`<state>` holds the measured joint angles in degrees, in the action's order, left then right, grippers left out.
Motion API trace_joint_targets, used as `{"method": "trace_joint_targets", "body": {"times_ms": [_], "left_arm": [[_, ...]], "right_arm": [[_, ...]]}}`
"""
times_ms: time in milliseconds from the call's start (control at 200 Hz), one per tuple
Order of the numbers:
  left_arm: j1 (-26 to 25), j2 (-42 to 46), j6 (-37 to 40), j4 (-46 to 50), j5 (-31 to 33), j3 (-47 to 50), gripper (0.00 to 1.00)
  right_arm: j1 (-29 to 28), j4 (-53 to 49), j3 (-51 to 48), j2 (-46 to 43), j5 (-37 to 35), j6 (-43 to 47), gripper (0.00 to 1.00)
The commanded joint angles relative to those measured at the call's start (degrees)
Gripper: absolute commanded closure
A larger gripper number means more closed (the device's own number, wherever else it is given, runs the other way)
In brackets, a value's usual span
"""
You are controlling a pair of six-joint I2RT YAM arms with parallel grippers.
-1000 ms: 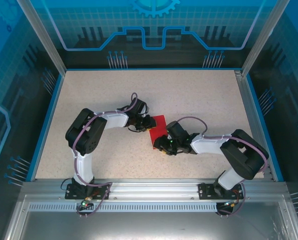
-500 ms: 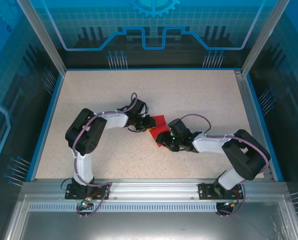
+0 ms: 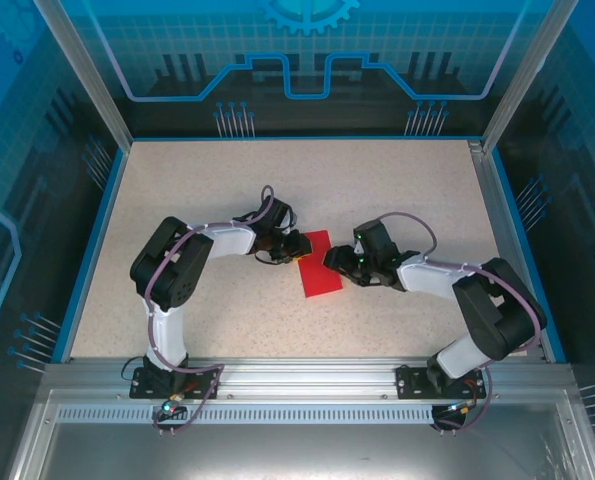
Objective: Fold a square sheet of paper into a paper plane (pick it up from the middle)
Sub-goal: Third fold the triangle at the center of the table.
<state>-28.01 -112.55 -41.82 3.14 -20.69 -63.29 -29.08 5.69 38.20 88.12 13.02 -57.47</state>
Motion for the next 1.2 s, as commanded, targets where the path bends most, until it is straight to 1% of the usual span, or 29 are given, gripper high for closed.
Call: {"method": "trace_joint_targets", "body": {"times_ms": [0, 240, 475, 540, 680, 755, 850, 950, 1040, 1195], "left_arm": [[0.69, 0.01, 0.71, 4.07, 1.62, 1.96, 0.73], [0.73, 0.58, 0.85, 4.03, 1.62, 2.03, 0.73], [0.69, 0.91, 0.93, 4.40, 1.79, 1.89, 0.72], [0.72, 1.14, 0.91, 4.40, 1.77, 1.93, 0.72], [0.69, 2.72, 1.77, 3.49, 1.52, 2.54, 0.71], [0.71, 4.01, 2.90, 2.95, 1.05, 2.86, 0.69], [0.70, 5.42, 4.65, 2.70, 0.41, 3.01, 0.66], [0.73, 6.17, 5.78, 2.83, -0.63, 2.71, 0.64], [0.68, 7.77, 6.41, 2.58, -1.20, 2.95, 0.61], [0.52, 12.38, 8.47, 1.46, -1.20, 5.60, 0.56]], "right_arm": [[0.71, 0.74, 2.07, 1.62, 6.41, 2.65, 0.45], [0.77, 2.07, 2.07, 3.37, 8.99, 2.10, 0.47], [0.63, -2.16, 3.67, 4.68, 7.13, 2.67, 0.50], [0.70, -3.01, 3.79, 5.15, 7.07, 2.63, 0.53], [1.32, -3.86, 4.23, 6.48, 7.18, 3.31, 0.63], [1.99, -3.43, 4.17, 7.13, 8.05, 3.55, 0.66], [2.78, -2.31, 4.69, 8.64, 10.83, 4.34, 0.76], [2.90, 0.43, 5.13, 10.52, 14.19, 3.60, 0.84], [2.72, 1.94, 4.87, 11.24, 14.64, 1.77, 0.87], [2.37, 2.80, 4.50, 10.83, 12.23, -1.77, 0.89]]}}
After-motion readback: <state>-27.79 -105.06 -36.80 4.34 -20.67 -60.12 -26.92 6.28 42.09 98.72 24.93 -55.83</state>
